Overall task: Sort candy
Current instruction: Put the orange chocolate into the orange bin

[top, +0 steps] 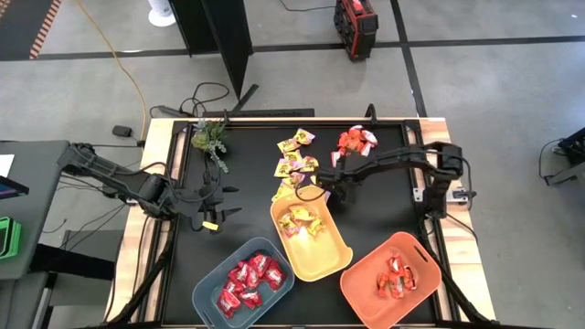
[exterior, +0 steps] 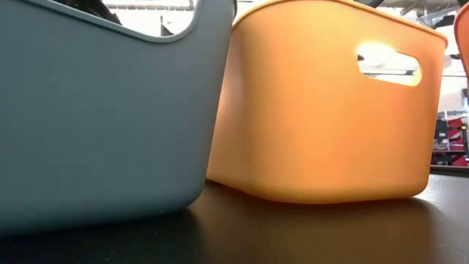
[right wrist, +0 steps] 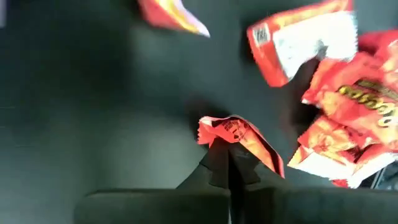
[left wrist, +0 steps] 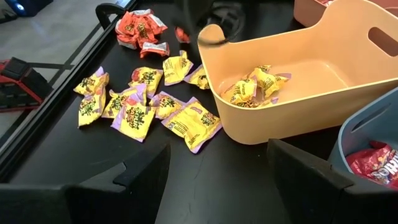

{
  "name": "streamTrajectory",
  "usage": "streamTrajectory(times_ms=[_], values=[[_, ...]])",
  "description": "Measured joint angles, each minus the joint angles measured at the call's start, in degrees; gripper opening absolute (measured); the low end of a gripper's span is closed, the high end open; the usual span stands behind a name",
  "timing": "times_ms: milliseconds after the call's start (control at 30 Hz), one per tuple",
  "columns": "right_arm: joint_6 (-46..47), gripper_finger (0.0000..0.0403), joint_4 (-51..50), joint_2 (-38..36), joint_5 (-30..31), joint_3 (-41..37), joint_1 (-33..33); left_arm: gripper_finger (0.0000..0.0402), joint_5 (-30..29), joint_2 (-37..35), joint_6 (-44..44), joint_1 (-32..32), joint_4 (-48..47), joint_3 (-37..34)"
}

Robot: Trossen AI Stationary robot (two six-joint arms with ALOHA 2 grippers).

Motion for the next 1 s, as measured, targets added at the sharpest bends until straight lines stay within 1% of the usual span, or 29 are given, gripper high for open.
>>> streamTrajectory(times_ms=[200, 333, 400, 467, 600, 633, 767, 867, 1000], values=[[6.8, 0.0001, -2.8, -9.6, 1.2, 0.0, 5.9, 0.0263, 0.0, 0.0, 0.0, 0.0, 0.0, 0.0], [11.6, 0.0001, -0.4, -18.5, 1.3, 0.0, 11.2, 0.0263, 0.0, 0.0, 0.0, 0.0, 0.0, 0.0], [13.5, 0.0001, 2.8, -23.5, 1.4, 0.1, 14.4, 0.0263, 0.0, 0.0, 0.0, 0.0, 0.0, 0.0], [14.2, 0.0001, 8.5, -28.5, 1.4, 0.1, 17.8, 0.0263, 0.0, 0.0, 0.0, 0.0, 0.0, 0.0], [11.2, 0.0000, 23.3, -37.0, 0.8, -0.9, 24.5, 0.0263, 0.0, 0.1, 0.1, 0.0, 0.0, 0.0], [10.7, 0.0000, 25.5, -38.7, 0.6, -1.4, 26.0, 0.0263, 0.0, 0.1, 0.1, 0.0, 0.0, 0.0], [13.5, 0.0000, 25.0, -41.1, 0.4, -2.3, 31.1, 0.0263, 0.0, 0.1, 0.1, 0.0, 0.4, 0.0], [17.3, 0.0000, 24.8, -41.1, 0.4, -3.3, 35.1, 0.0263, 0.0, 0.1, -0.5, 0.0, 0.5, 0.0], [24.0, 0.0000, 22.6, -40.0, 0.4, -3.6, 42.4, 0.0263, 0.0, 0.1, -1.9, 0.0, 0.9, 0.0]])
